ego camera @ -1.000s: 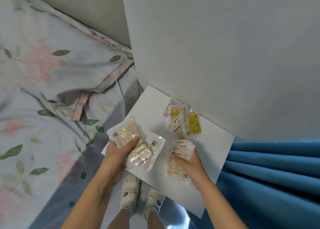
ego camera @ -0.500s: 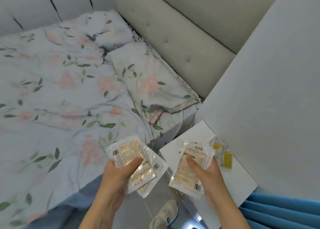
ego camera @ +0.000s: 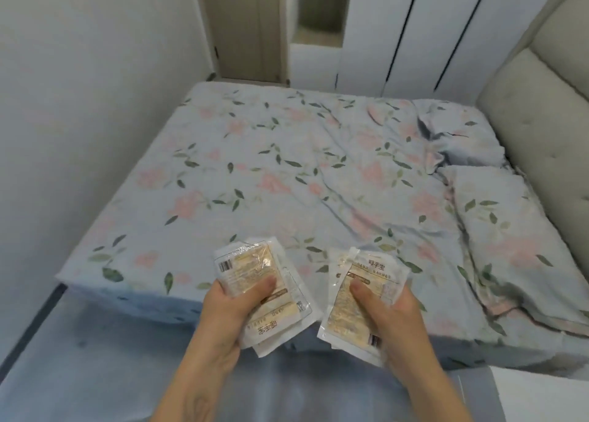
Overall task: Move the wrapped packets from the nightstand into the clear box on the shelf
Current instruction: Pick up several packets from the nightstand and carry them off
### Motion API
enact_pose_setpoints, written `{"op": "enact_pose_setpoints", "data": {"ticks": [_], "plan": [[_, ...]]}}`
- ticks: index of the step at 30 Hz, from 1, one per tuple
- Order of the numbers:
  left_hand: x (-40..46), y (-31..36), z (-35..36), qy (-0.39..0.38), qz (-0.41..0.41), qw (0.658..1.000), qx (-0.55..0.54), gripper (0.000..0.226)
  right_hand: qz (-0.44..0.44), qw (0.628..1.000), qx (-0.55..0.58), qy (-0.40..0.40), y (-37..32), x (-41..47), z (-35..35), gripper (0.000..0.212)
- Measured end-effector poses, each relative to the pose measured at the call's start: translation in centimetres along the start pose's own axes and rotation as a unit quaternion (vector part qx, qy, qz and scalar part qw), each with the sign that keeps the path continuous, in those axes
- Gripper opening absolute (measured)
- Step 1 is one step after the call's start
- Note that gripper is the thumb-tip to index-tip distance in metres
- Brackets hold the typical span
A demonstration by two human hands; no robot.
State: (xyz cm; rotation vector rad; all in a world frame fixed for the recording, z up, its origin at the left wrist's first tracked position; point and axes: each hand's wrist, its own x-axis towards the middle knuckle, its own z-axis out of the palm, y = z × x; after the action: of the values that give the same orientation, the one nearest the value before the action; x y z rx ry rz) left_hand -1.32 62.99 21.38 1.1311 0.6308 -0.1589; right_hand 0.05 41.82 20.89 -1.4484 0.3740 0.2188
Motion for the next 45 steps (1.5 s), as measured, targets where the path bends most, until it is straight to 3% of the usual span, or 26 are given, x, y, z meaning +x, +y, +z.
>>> {"op": "enact_pose_setpoints", "data": {"ticks": [4,7,11,18,21,25,34,45], "plan": [[-1.7,5.0,-9.5,0.091,0.054,0.992,-0.066,0.036,-0.025,0.994,-0.062,-0.084,-1.1,0.7,10.3,0.018],[-3.1,8.0,-15.1,0.158,0.098,0.978,-0.099,0.039,-0.052,0.983,-0.094,-0.149,-1.8,0.8,17.8,0.015],[-3.6,11.3,-20.6,0.21,0.145,0.958,-0.133,0.034,-0.049,0.969,-0.104,-0.218,-1.7,0.9,26.8,0.028],[0.7,17.5,-29.4,0.263,0.149,0.939,-0.166,0.039,-0.033,0.946,-0.122,-0.297,-1.6,4.0,40.7,0.026],[3.7,20.9,-33.0,0.267,0.147,0.936,-0.177,0.048,-0.047,0.943,-0.116,-0.308,-2.6,6.7,47.0,0.016],[7.2,25.8,-37.7,0.265,0.136,0.936,-0.188,0.053,-0.048,0.937,-0.121,-0.324,-4.5,9.5,55.5,0.019],[11.9,35.3,-50.0,0.273,0.154,0.934,-0.171,0.049,-0.048,0.929,-0.135,-0.341,-5.3,12.4,72.3,0.016],[19.1,47.1,-69.3,0.209,0.133,0.964,-0.092,0.04,-0.076,0.96,-0.104,-0.25,-2.9,13.4,92.9,0.014]]}}
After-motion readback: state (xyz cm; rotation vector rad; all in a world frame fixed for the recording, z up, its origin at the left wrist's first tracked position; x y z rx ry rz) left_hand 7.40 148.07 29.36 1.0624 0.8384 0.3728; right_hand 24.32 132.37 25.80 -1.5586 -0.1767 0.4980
